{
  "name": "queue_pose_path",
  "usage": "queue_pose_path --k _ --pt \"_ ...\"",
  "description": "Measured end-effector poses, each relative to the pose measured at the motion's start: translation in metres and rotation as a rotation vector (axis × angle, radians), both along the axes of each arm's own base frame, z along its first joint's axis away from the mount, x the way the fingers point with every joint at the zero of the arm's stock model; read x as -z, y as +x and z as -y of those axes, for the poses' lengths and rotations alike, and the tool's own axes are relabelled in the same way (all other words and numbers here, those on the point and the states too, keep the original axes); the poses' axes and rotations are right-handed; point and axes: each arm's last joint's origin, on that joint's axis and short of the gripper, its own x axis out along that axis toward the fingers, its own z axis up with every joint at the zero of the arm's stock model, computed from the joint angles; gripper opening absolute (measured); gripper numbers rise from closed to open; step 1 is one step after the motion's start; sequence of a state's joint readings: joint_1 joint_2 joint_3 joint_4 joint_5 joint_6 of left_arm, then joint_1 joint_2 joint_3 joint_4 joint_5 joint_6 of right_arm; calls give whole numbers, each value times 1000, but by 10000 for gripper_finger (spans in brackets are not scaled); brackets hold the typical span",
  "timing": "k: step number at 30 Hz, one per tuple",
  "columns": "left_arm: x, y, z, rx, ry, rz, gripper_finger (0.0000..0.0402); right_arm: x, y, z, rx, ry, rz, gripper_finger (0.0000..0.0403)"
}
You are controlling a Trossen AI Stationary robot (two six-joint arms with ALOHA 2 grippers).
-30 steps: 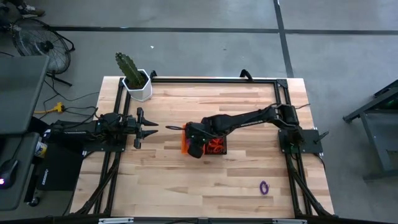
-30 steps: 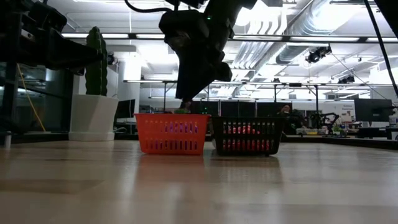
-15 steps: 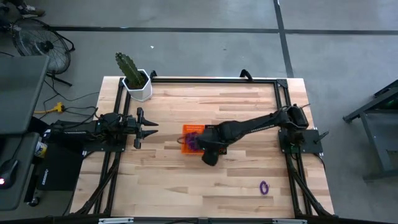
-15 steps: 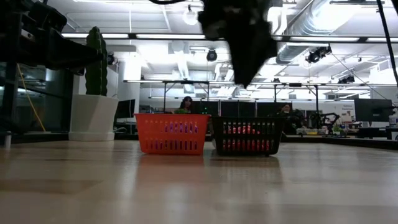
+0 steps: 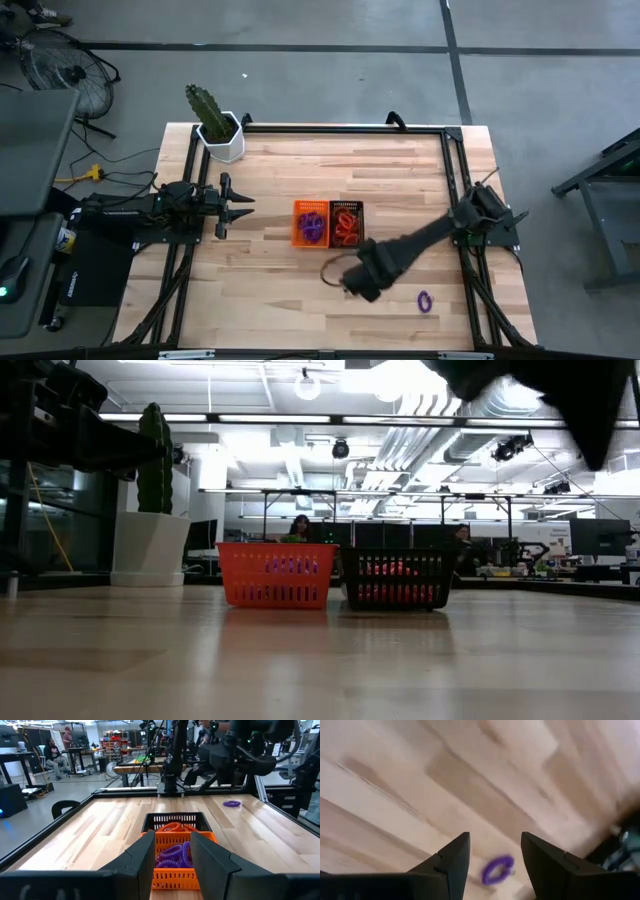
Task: Sort spring keychains
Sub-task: Put the violet spring keychain into the orange bin
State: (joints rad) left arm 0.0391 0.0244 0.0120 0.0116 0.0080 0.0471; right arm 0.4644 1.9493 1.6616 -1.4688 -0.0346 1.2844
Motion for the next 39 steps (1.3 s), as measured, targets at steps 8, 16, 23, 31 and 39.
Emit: queue_pose_path --k 8,16,23,31,39 --pt "0 0 0 0 0 0 122 35 -45 -37 124 119 36 172" --pt "0 0 0 0 0 0 122 70 -84 -48 252 156 91 170" --pt "0 0 0 0 0 0 122 80 -104 -64 294 155 102 172" --pt "0 0 0 0 0 0 122 80 -118 -69 308 77 96 172" --pt "0 0 0 0 0 0 122 98 -119 -69 331 152 157 172"
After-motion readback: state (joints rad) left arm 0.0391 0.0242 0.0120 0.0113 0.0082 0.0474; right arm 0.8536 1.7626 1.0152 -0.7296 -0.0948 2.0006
